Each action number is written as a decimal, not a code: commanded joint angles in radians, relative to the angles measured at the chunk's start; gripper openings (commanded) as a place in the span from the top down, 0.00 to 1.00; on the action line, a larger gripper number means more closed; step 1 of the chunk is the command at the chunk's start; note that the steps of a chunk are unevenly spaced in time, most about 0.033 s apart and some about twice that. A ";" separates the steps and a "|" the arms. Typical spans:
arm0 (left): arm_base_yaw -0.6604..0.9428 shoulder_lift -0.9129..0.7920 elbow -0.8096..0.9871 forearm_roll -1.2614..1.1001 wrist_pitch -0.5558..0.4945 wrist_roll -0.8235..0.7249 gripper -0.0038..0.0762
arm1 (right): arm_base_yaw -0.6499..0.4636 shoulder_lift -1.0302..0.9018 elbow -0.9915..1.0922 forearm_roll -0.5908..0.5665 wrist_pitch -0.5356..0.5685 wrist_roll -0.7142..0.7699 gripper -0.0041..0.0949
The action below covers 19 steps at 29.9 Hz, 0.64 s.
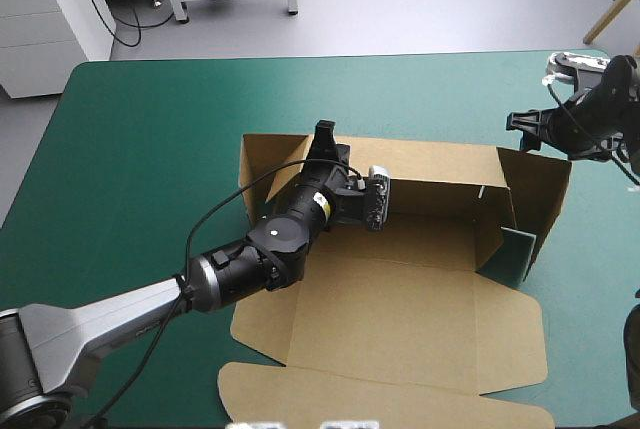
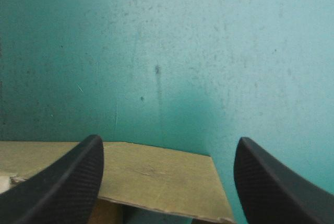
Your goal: Fold the box
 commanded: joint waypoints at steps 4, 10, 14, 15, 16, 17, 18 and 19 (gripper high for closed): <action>-0.007 -0.025 -0.013 -0.007 0.002 -0.061 0.96 | -0.007 -0.072 0.001 -0.015 -0.013 -0.003 0.31; -0.007 -0.025 -0.013 -0.007 0.004 -0.084 0.96 | -0.007 -0.141 0.110 -0.039 -0.013 -0.005 0.31; -0.007 -0.025 -0.013 -0.007 0.004 -0.084 0.96 | -0.007 -0.190 0.184 -0.021 -0.013 -0.029 0.31; -0.007 -0.025 -0.013 -0.007 0.004 -0.084 0.96 | -0.007 -0.206 0.204 -0.006 -0.016 -0.042 0.31; -0.007 -0.025 -0.013 -0.007 0.004 -0.084 0.96 | -0.007 -0.216 0.226 0.008 -0.018 -0.050 0.31; -0.007 -0.025 -0.013 -0.007 0.004 -0.084 0.96 | -0.007 -0.232 0.250 0.026 -0.025 -0.065 0.31; -0.007 -0.025 -0.013 -0.007 0.004 -0.084 0.96 | -0.007 -0.248 0.274 0.046 -0.037 -0.079 0.31; -0.007 -0.025 -0.013 -0.007 0.004 -0.084 0.96 | -0.007 -0.263 0.294 0.067 -0.047 -0.094 0.31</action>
